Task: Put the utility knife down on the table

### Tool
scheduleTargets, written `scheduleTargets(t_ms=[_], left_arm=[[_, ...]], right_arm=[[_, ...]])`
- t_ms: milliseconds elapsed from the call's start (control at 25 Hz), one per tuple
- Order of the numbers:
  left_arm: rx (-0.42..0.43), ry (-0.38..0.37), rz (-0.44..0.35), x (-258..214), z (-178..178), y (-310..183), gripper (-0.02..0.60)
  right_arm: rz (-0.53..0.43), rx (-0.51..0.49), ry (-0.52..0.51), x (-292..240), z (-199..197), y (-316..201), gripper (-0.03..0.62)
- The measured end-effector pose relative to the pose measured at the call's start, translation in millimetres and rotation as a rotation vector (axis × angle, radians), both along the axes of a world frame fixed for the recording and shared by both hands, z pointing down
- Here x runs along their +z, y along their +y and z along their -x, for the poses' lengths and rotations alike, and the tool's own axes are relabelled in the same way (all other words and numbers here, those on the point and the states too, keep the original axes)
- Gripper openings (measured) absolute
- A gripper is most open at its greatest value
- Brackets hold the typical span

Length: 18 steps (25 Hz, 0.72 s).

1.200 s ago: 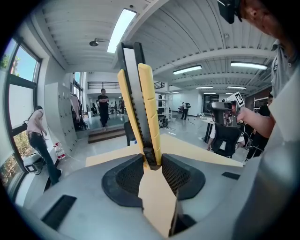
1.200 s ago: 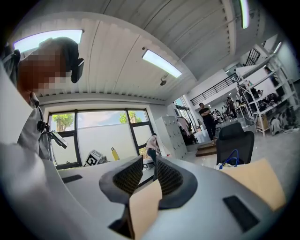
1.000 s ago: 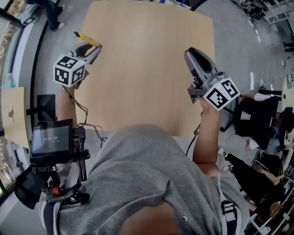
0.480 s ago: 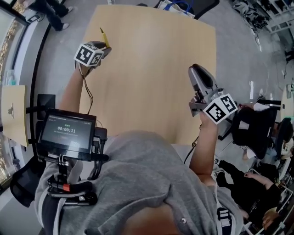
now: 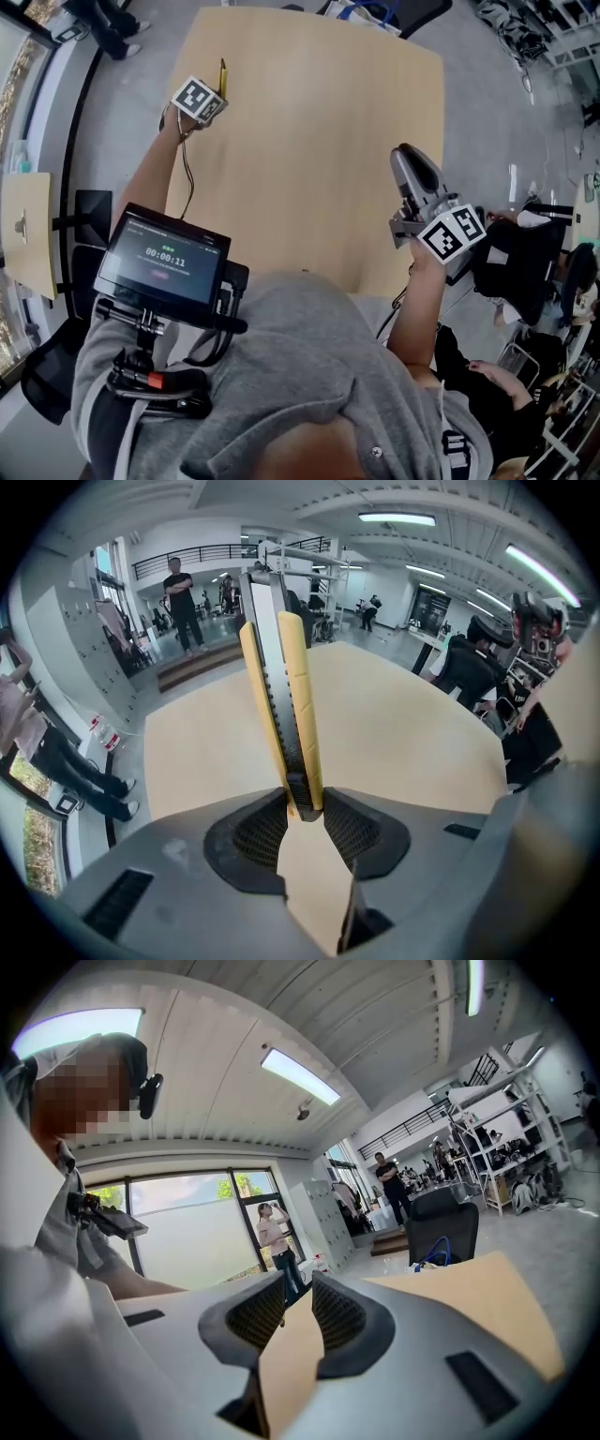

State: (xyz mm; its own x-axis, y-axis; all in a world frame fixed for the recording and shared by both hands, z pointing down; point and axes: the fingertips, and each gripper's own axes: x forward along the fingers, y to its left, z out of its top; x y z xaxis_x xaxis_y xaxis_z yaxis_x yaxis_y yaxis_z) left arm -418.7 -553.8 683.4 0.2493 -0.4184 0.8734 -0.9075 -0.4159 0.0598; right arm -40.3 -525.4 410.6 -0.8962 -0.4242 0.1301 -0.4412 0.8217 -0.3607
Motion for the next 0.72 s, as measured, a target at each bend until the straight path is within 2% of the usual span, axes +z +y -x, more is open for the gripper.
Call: scheduleTargets(t_ms=[400,720], left_arm=[[0.071,-0.100,0.153,50.1,20.9,3.0,0.121],[0.136,-0.174,0.227,68.8,30.5,8.0,0.121]], right_arm=[[0.028,0.024,0.032,14.7,-1.7,5.0,0.080],[0.045,0.036,0.056,18.4,-2.2,12.6,0.080]])
